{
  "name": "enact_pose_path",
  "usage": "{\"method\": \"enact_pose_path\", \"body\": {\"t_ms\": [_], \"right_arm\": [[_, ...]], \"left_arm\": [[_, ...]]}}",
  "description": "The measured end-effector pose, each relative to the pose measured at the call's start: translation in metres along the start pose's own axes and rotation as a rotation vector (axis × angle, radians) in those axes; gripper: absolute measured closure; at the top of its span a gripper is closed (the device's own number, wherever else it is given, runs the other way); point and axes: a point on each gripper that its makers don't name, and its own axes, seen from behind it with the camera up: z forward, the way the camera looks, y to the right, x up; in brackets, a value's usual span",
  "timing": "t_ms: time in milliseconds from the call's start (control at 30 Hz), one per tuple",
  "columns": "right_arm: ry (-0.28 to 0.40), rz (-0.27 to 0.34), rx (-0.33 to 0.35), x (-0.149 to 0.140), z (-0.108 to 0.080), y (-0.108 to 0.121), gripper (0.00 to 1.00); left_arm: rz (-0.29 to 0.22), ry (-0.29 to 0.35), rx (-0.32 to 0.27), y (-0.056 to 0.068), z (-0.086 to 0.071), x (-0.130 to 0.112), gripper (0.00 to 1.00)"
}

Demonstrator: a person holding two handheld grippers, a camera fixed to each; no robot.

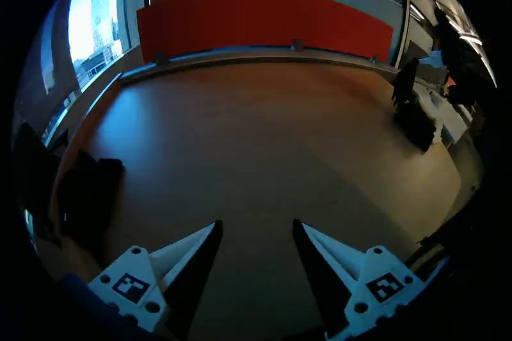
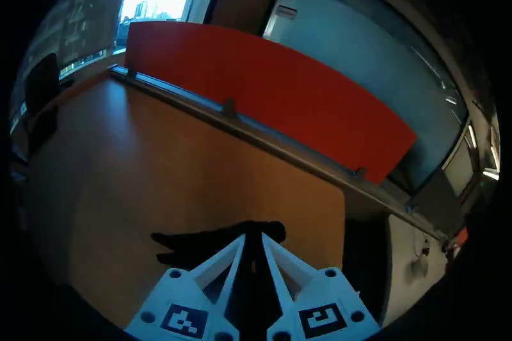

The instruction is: Fold towel

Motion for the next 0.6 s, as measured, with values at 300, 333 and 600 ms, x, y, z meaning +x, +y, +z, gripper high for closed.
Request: {"method": "enact_pose_path", "body": {"t_ms": [300,333,600], "right_arm": [[-0.032,0.021,-0.018,-0.033,-0.018,0.008,0.98],[-0.038,0.024,-0.022,-0.039,-0.02,0.01,0.98],[-0.098,0.044,-0.051,-0.088,-0.039,0.023,0.98]], "left_arm": [[0.015,0.003,-0.009,0.004,0.001,0.004,0.2],[0.017,0.003,-0.011,0.005,0.001,0.004,0.2],[0.028,0.0,-0.017,0.006,0.0,0.002,0.2]]}}
